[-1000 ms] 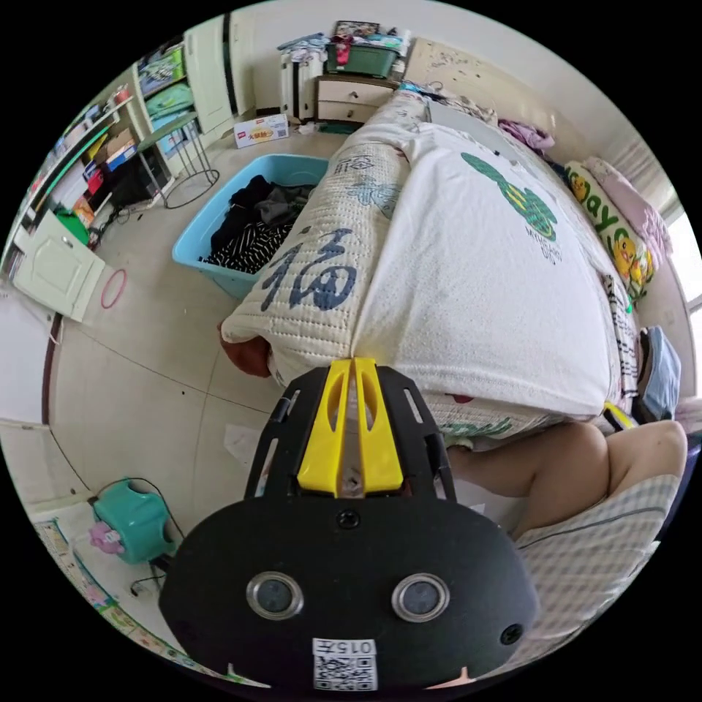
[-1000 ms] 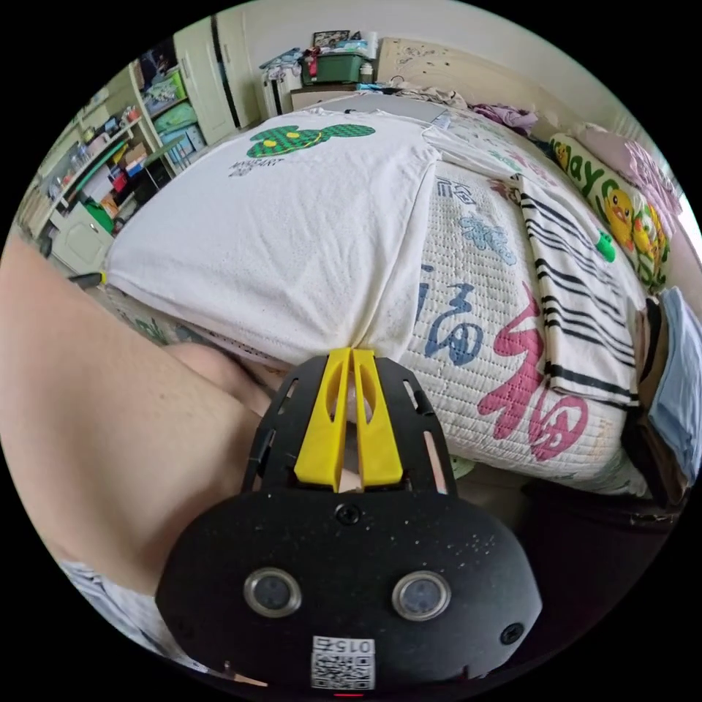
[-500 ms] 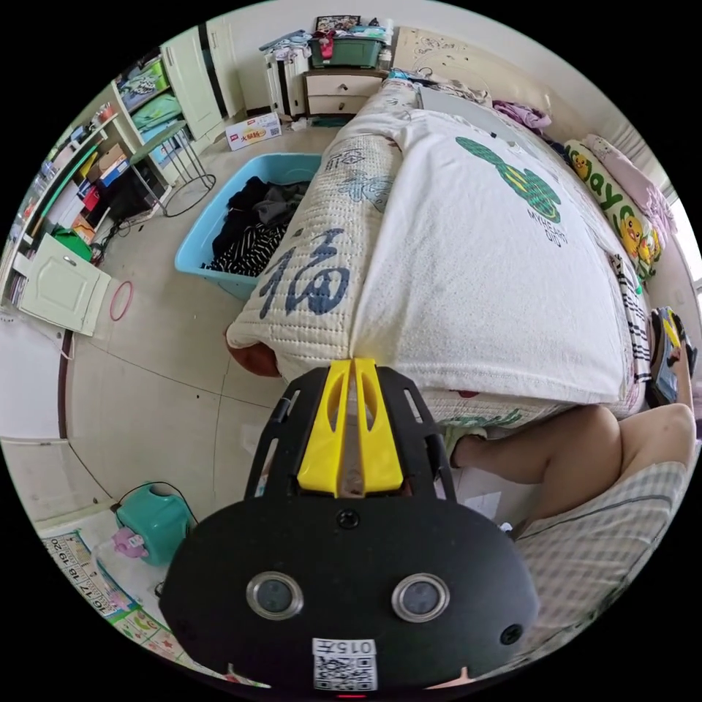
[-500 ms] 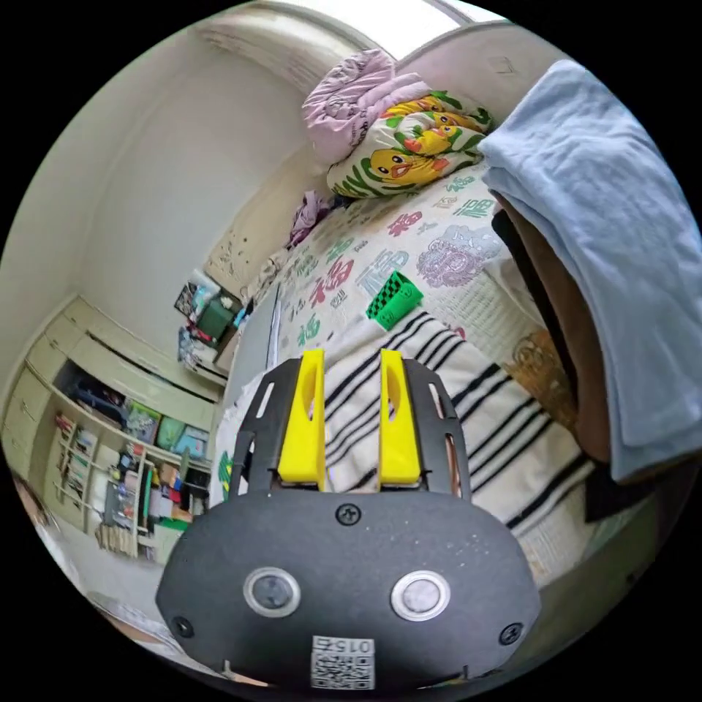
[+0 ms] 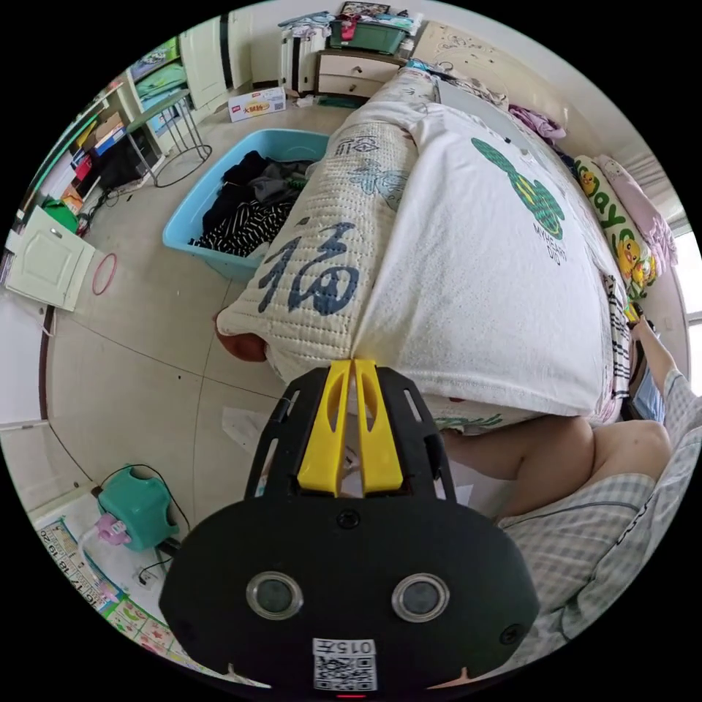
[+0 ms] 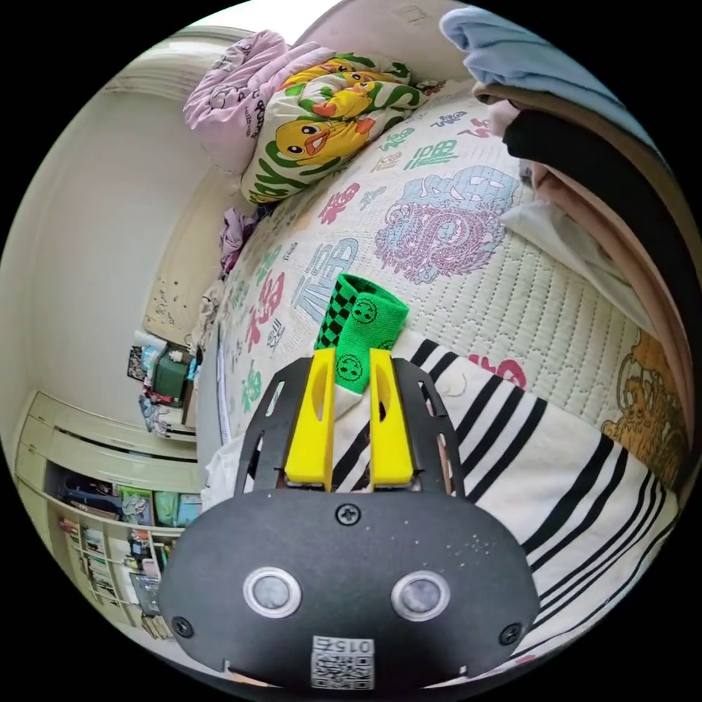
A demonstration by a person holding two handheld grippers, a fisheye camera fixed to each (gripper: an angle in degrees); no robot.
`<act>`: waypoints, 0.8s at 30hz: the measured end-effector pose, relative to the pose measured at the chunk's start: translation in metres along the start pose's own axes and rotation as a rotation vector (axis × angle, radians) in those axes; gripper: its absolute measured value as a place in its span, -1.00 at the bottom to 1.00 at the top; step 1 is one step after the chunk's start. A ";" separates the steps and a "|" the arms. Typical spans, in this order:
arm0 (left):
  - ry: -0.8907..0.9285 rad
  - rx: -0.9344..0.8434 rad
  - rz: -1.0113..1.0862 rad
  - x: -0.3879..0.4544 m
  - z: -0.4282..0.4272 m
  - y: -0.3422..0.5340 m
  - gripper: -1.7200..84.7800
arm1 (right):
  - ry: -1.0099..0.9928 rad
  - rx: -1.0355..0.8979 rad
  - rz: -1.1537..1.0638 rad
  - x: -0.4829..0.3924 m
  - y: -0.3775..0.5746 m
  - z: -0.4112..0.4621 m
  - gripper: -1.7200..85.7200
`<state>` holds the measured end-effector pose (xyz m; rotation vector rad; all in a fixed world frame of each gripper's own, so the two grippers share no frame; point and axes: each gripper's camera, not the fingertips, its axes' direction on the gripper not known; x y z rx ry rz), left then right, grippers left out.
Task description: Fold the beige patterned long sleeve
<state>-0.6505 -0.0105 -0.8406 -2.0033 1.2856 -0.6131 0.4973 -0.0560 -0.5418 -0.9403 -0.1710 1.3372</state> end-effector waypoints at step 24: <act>1.108 0.468 -0.217 -0.028 0.028 -0.002 -0.56 | -0.383 -0.434 -1.230 -0.430 0.398 -0.037 -0.95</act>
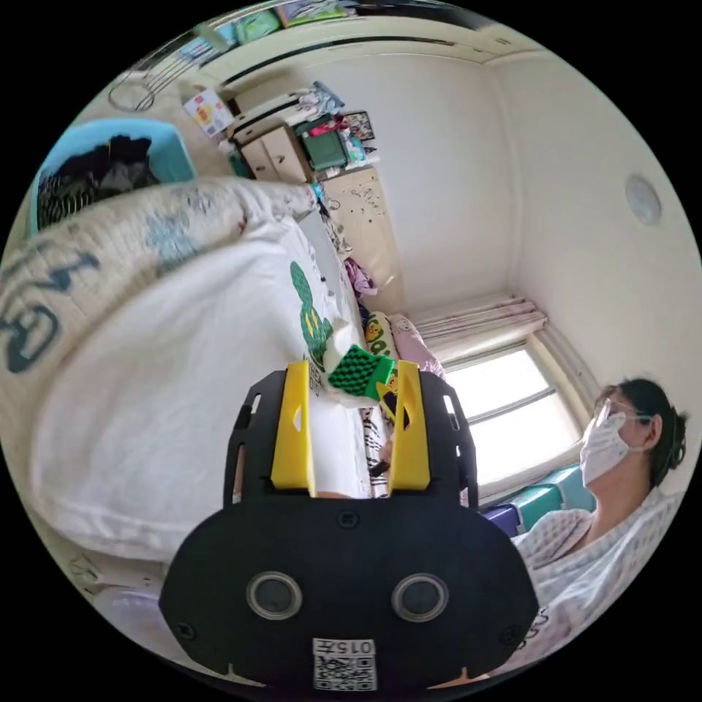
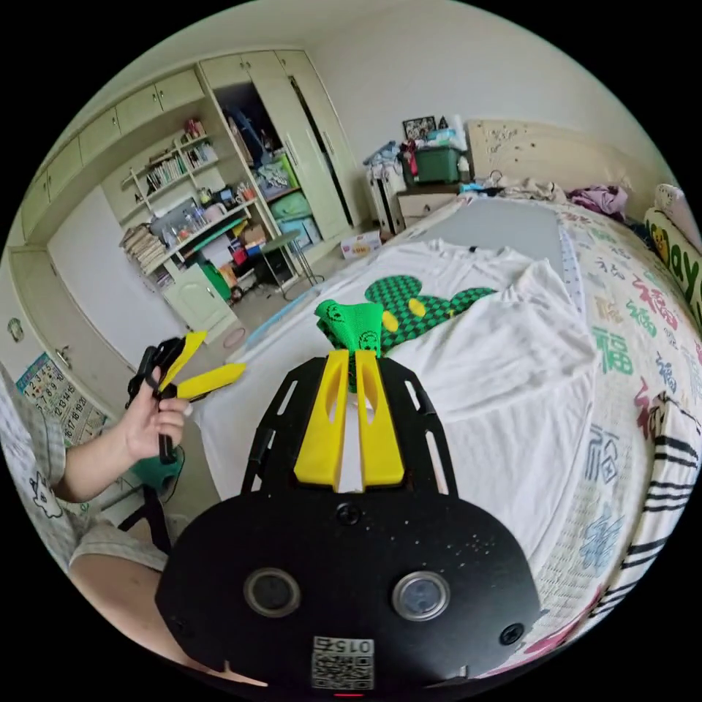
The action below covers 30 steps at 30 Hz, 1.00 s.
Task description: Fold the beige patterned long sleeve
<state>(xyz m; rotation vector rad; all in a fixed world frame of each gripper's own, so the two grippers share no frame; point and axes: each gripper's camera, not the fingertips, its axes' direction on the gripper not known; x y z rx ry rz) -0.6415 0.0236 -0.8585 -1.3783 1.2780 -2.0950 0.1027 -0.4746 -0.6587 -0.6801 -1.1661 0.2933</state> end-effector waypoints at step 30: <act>-0.131 -0.084 0.075 -0.010 0.006 0.023 -0.98 | -0.074 -0.268 -0.509 -0.092 -0.162 -0.100 -0.87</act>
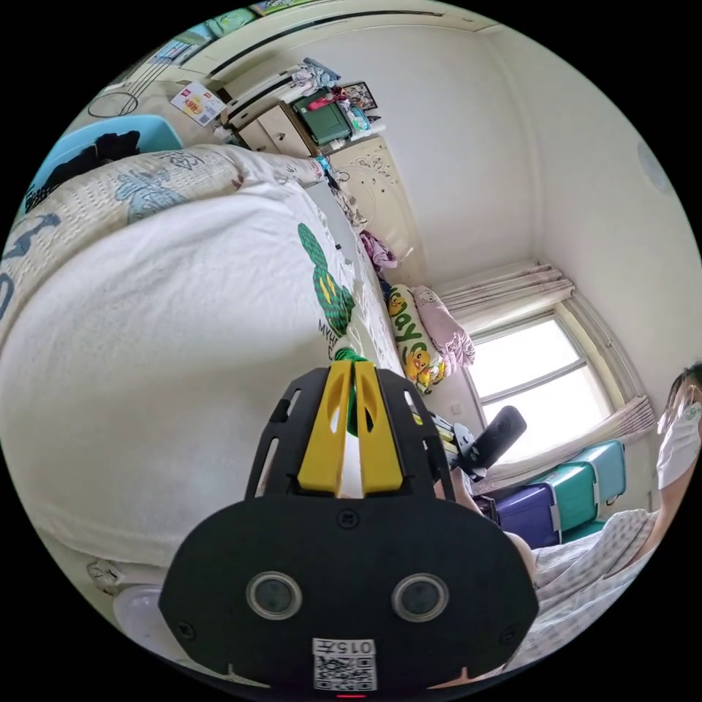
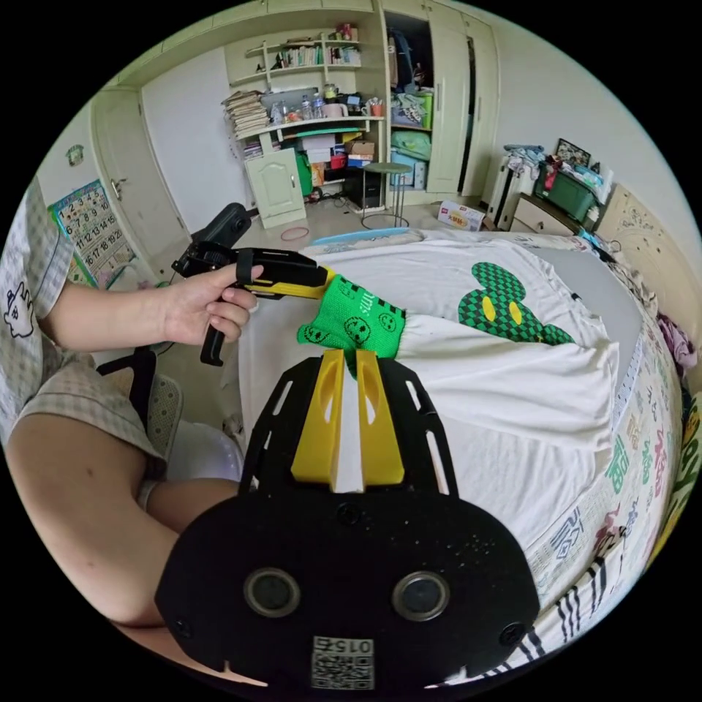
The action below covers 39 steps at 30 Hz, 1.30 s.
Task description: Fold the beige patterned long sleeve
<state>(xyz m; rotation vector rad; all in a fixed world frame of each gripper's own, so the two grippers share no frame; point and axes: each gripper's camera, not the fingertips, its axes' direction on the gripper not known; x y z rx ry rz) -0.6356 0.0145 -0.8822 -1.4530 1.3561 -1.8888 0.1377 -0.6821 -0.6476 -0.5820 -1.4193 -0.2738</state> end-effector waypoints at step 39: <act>0.181 0.005 -0.095 0.015 -0.181 0.075 -0.98 | 0.275 0.543 0.467 -0.266 0.103 -0.326 -0.74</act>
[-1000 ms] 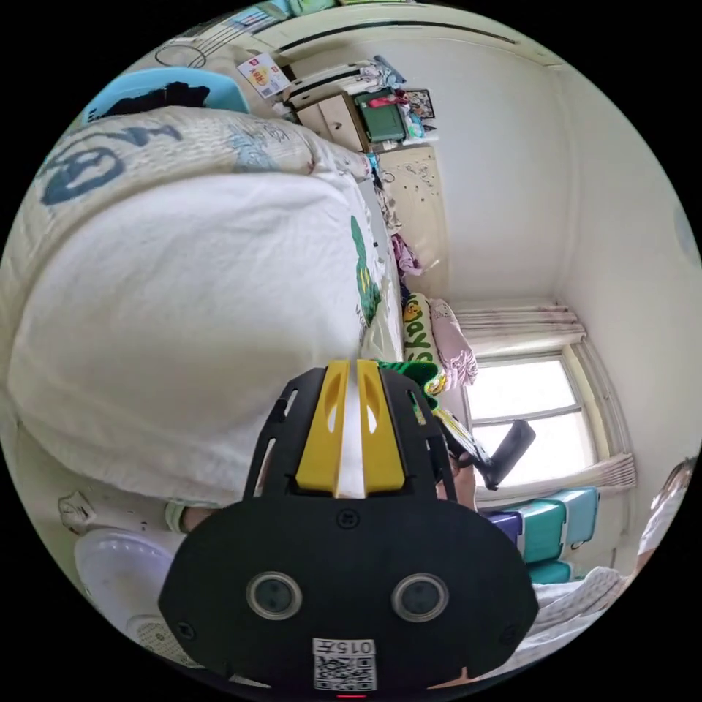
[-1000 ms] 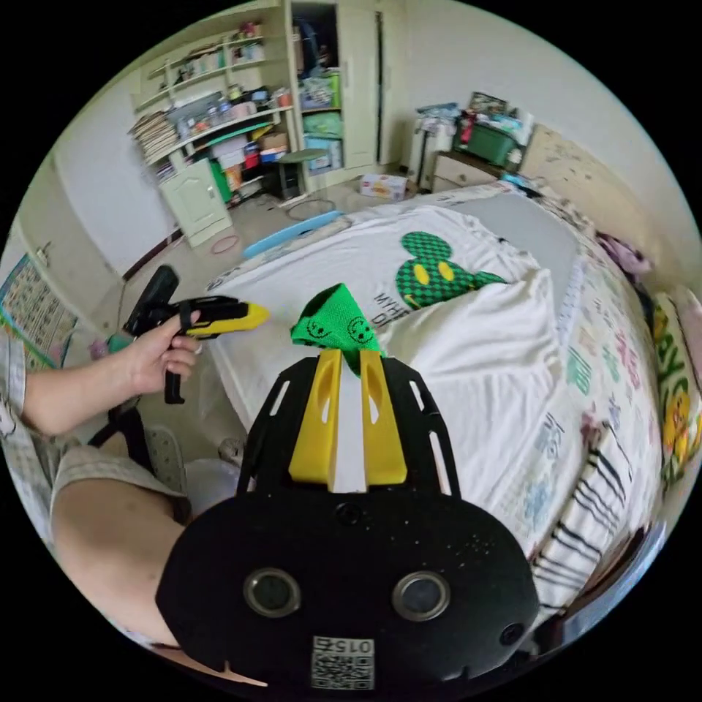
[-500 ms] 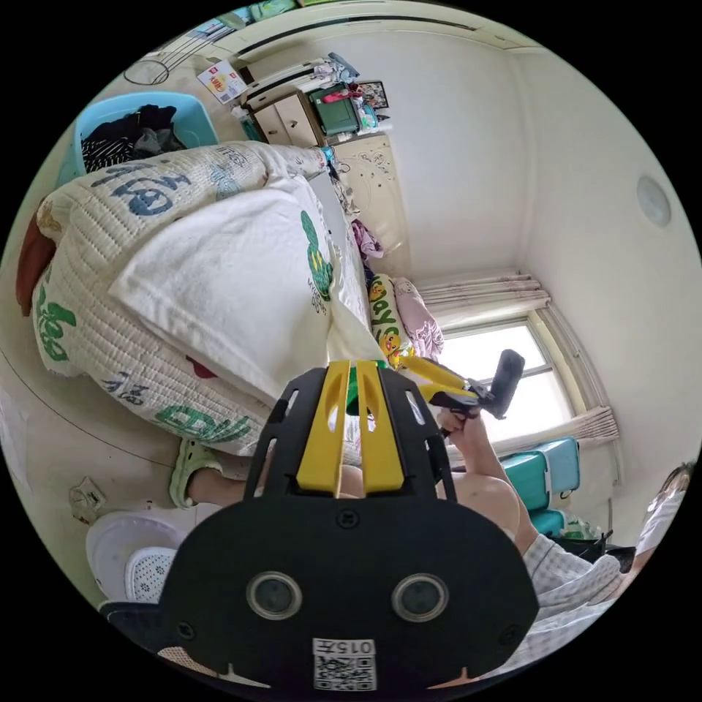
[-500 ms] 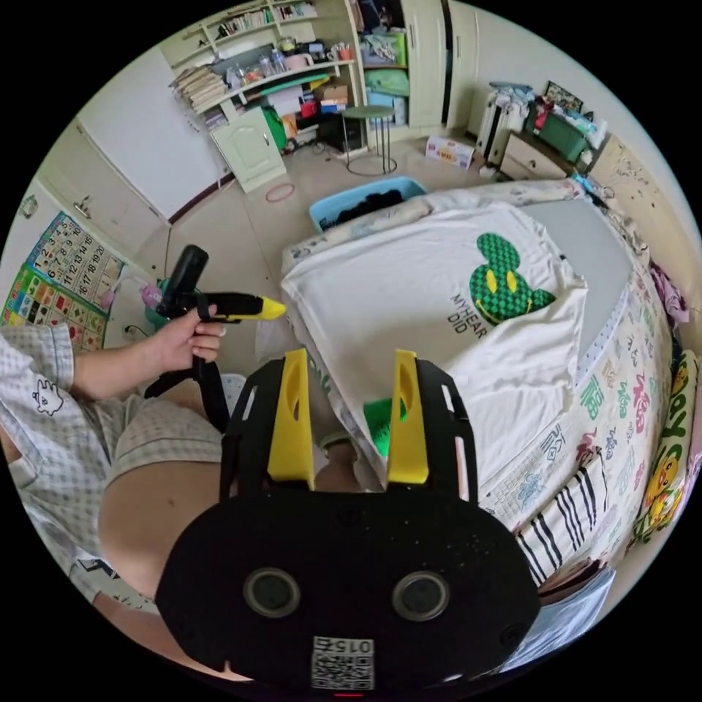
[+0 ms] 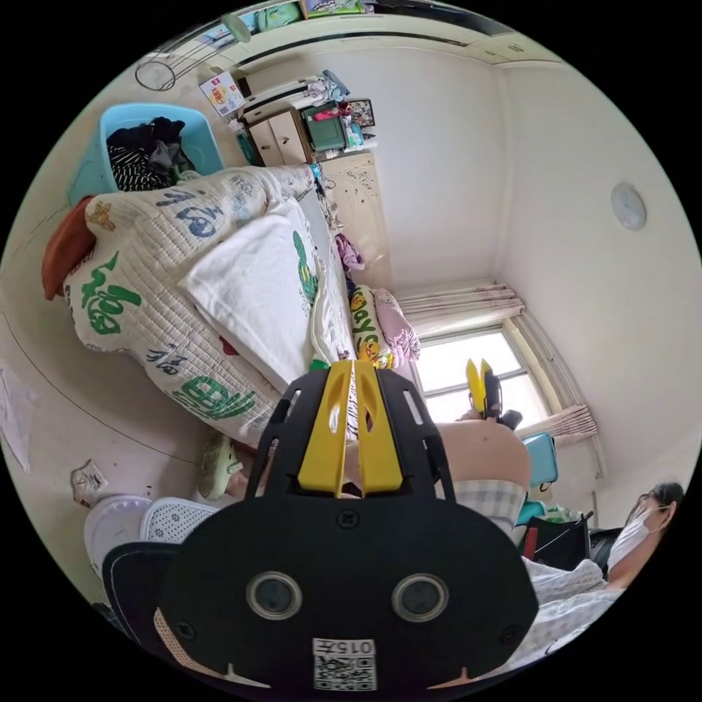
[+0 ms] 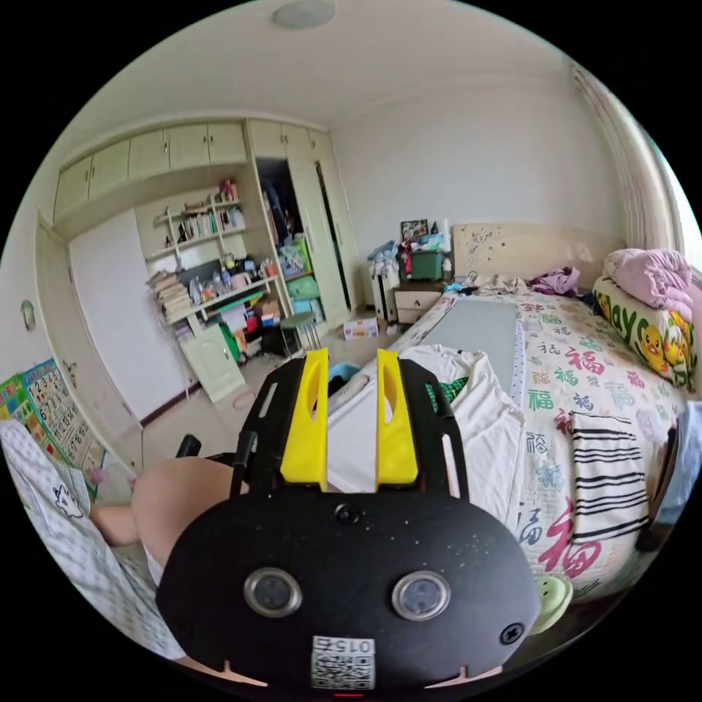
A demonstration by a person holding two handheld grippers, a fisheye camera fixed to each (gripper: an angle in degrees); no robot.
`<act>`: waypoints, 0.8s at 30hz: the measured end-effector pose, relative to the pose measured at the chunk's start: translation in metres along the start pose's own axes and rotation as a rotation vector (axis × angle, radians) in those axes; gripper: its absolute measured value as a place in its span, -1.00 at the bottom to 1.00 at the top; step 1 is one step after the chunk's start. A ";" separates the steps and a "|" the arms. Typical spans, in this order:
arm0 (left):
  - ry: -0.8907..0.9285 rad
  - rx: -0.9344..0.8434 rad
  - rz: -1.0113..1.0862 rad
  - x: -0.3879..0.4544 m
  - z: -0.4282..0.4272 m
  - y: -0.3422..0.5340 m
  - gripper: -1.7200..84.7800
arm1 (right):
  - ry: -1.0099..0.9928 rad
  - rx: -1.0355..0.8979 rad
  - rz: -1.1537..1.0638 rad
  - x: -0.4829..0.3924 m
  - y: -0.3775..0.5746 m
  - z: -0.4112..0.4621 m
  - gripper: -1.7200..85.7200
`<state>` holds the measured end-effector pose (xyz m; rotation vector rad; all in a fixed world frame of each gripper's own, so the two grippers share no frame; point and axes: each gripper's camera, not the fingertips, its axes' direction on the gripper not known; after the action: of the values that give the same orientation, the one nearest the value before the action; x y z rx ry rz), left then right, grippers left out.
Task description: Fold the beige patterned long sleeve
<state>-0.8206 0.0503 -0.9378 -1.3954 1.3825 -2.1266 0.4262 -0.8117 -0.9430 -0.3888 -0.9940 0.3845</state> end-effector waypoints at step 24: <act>-0.295 0.294 0.274 0.075 0.009 -0.091 -0.97 | 0.034 0.021 0.375 0.085 0.346 0.015 -0.79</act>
<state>-0.8268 0.0451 -0.8202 -1.2593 1.0333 -1.7788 0.4090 -0.4693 -1.0411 -0.5625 -0.8824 0.7236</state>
